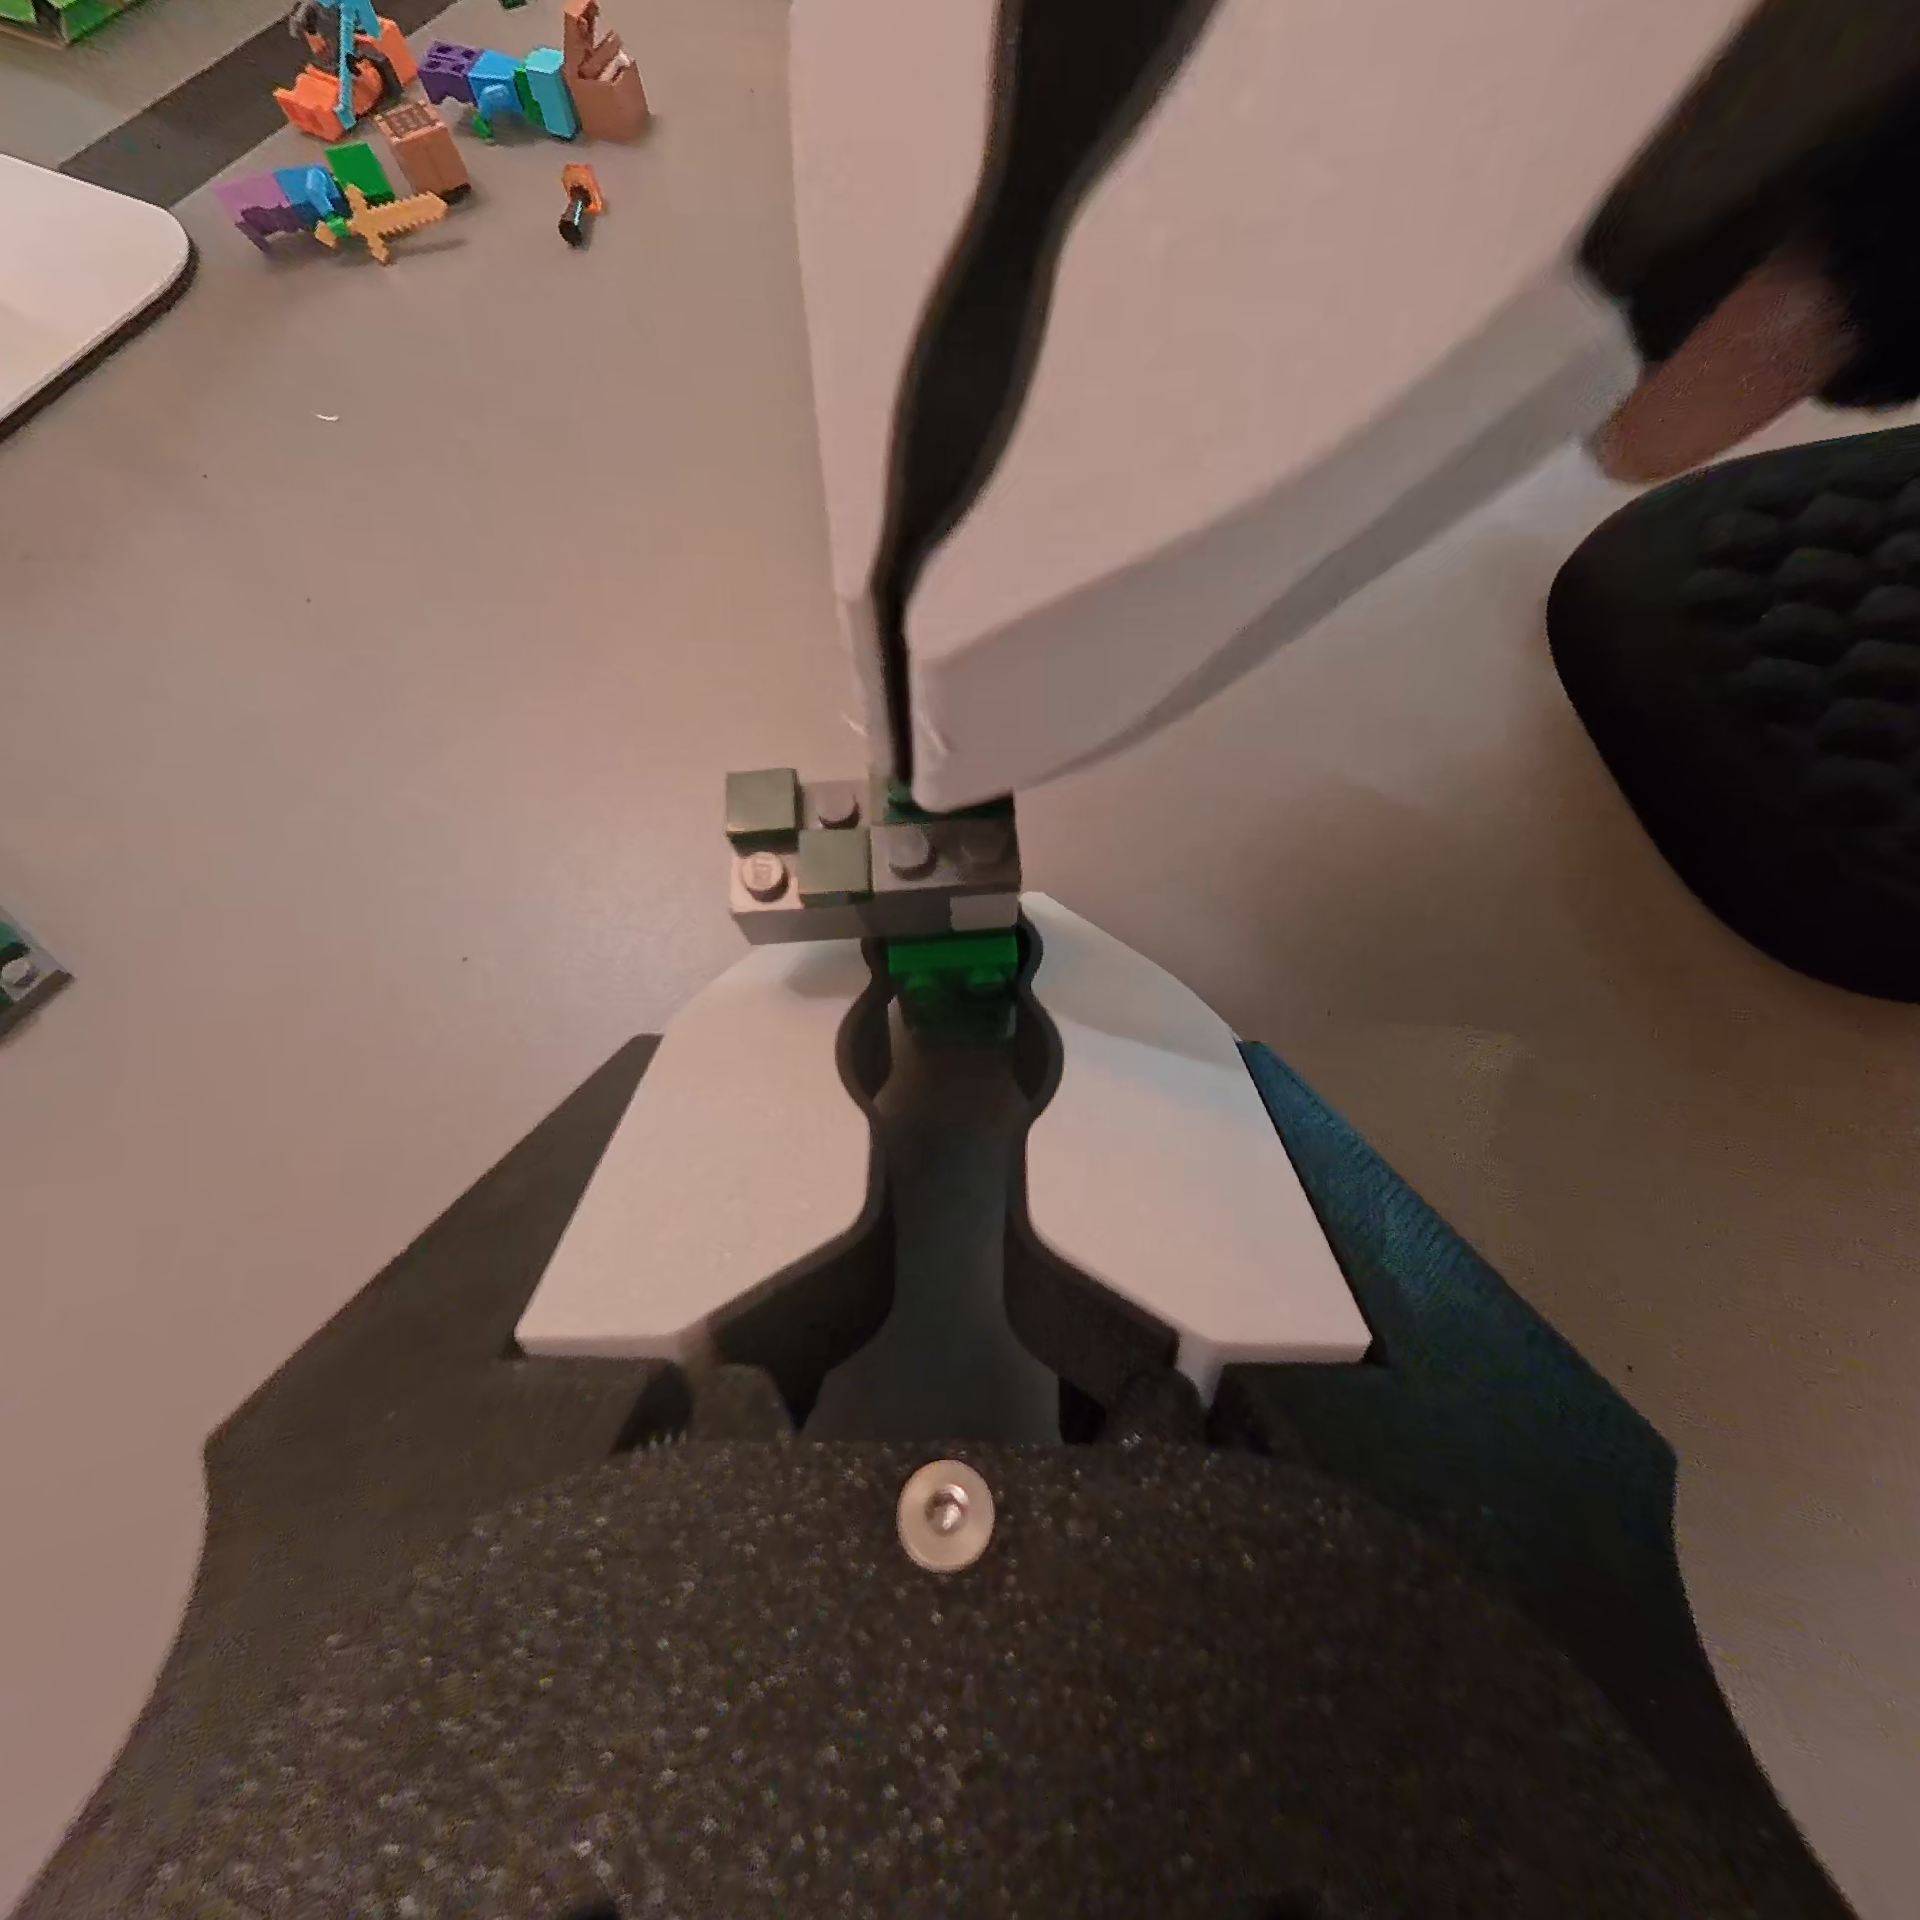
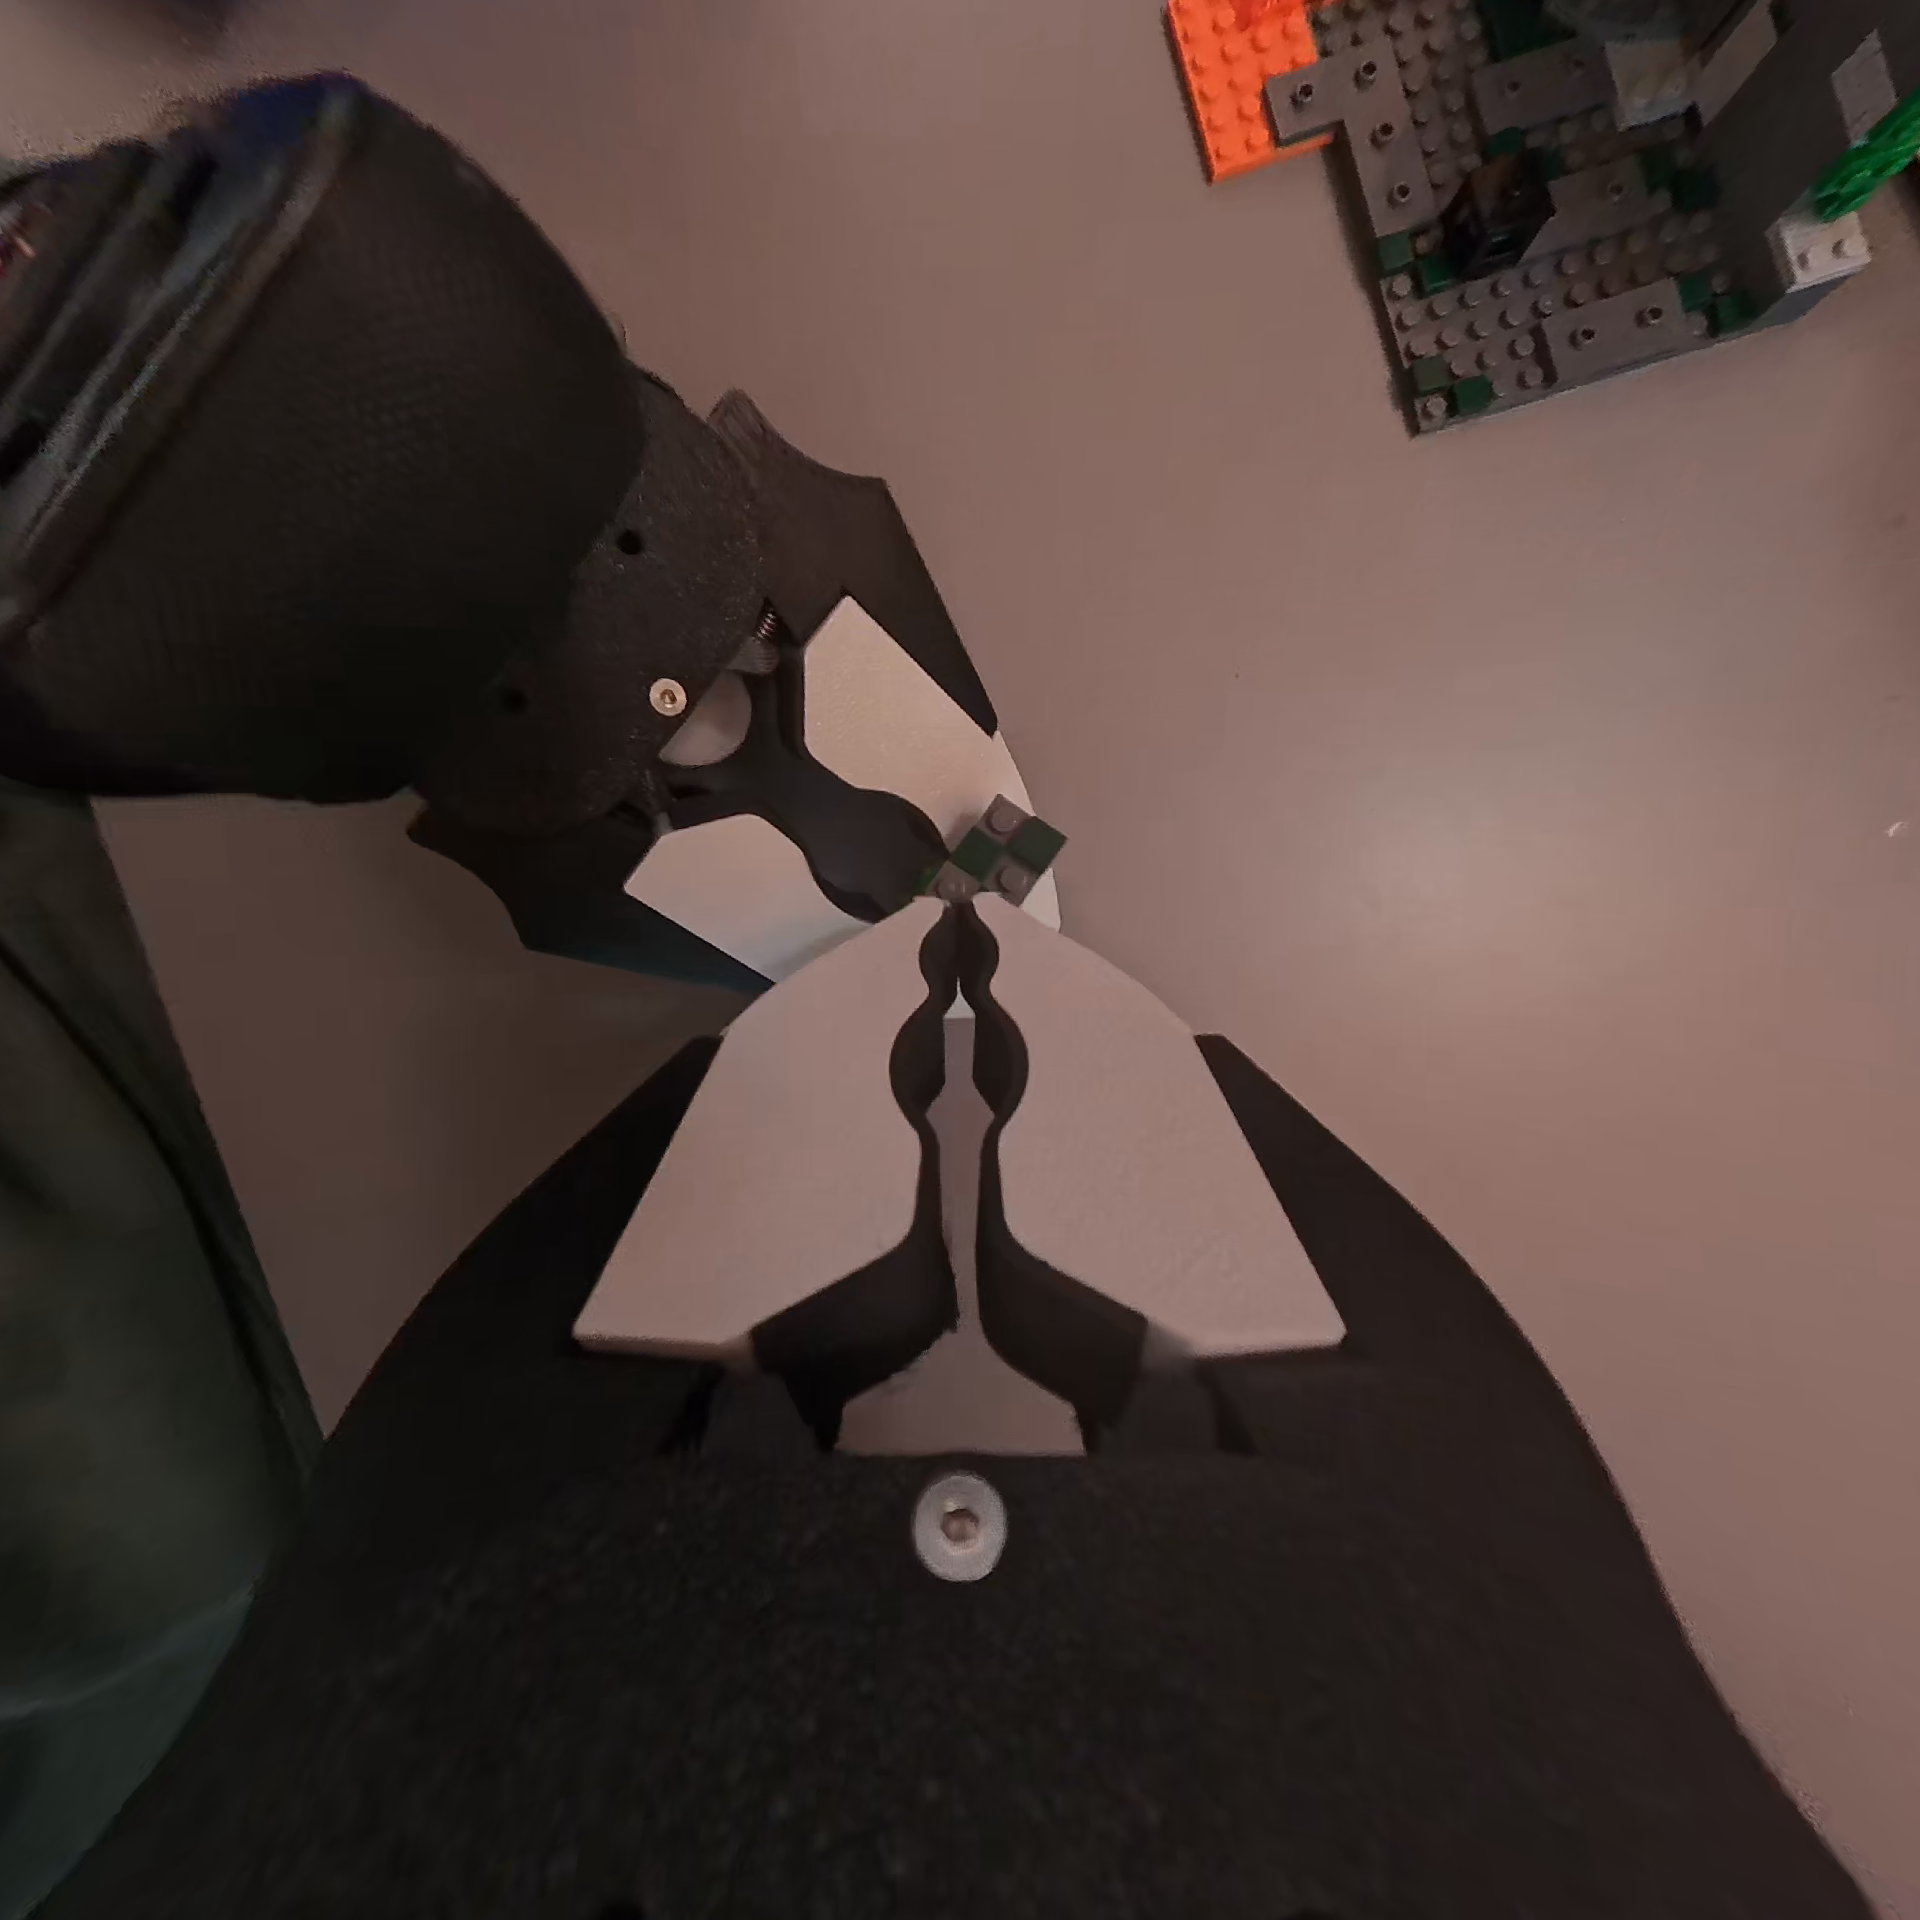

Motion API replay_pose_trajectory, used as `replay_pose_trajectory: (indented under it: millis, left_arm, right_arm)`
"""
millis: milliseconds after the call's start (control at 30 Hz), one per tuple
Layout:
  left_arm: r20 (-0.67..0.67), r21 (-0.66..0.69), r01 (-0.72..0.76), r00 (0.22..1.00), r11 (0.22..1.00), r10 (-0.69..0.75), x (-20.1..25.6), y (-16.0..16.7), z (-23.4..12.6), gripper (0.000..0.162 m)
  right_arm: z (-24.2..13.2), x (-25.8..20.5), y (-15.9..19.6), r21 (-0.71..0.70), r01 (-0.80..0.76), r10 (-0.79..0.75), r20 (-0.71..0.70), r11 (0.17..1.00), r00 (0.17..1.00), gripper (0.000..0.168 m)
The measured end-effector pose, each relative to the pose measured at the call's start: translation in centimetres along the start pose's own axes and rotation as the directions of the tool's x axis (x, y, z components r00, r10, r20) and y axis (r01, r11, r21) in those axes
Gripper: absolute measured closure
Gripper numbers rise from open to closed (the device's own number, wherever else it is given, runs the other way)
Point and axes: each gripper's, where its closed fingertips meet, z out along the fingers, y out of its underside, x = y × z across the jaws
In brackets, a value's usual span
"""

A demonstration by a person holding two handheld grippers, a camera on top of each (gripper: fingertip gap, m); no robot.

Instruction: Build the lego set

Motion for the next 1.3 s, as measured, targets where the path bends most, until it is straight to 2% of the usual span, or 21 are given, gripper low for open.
replay_pose_trajectory:
  millis: [133, 267, 300, 333, 500, 667, 867, 967, 1167, 1233, 1300]
  left_arm:
    - [-0.003, 0.001, 0.002, 1.0, 1.0, -0.002, 0.0, 0.0, 0.0, 0.143]
    - [0.0, 0.007, -0.014, 1.0, 1.0, 0.014, 0.1, -0.1, -0.1, 0.143]
    - [0.002, 0.011, -0.02, 1.0, 1.0, 0.02, 0.1, -0.1, -0.2, 0.143]
    - [0.005, 0.015, -0.026, 1.0, 1.0, 0.026, 0.0, -0.2, -0.2, 0.143]
    - [0.039, 0.034, -0.03, 0.999, 0.999, 0.029, -0.6, -0.5, -0.5, 0.143]
    - [0.117, 0.033, -0.02, 0.993, 0.999, 0.016, -1.5, -0.6, -0.5, 0.143]
    - [0.214, 0.024, -0.009, 0.977, 1.0, 0.004, -1.8, -0.9, -0.3, 0.144]
    - [0.237, 0.03, 0.02, 0.971, 0.999, -0.026, -1.9, -1.1, -0.4, 0.144]
    - [0.246, 0.044, 0.024, 0.969, 0.999, -0.034, -1.3, -1.7, -0.3, 0.143]
    - [0.238, 0.048, 0.017, 0.971, 0.999, -0.027, -1.1, -1.7, -0.3, 0.143]
    - [0.204, 0.057, -0.007, 0.979, 0.998, -0.005, -0.5, -1.9, -0.4, 0.132]
  right_arm:
    - [-1.4, -0.2, -1.6, 0.172, -0.014, 0.008, 0.032, 0.985, 0.999, 0.168]
    - [-2.9, -0.2, -2.4, 0.401, -0.045, 0.019, 0.068, 0.915, 0.997, 0.168]
    - [-3.0, -0.1, -2.2, 0.44, -0.068, 0.038, 0.077, 0.895, 0.996, 0.154]
    - [-3.0, 0.1, -2.0, 0.472, -0.082, 0.051, 0.079, 0.878, 0.996, 0.129]
    - [-3.0, 0.8, -0.1, 0.596, -0.072, 0.057, 0.044, 0.8, 0.997, 0.111]
    - [-2.3, 1.0, 0.6, 0.617, -0.115, 0.133, 0.016, 0.778, 0.991, 0.112]
    - [-1.1, 0.7, 0.0, 0.606, -0.239, 0.315, -0.02, 0.758, 0.949, 0.113]
    - [-0.3, 0.2, -0.2, 0.606, -0.212, 0.307, -0.057, 0.767, 0.95, 0.117]
    - [0.3, 0.6, 0.0, 0.587, -0.155, 0.274, -0.118, 0.795, 0.955, 0.148]
    - [0.1, 0.7, 0.1, 0.573, -0.115, 0.238, -0.144, 0.811, 0.96, 0.15]
    - [-0.4, 1.1, 0.2, 0.558, -0.081, 0.196, -0.149, 0.826, 0.969, 0.151]
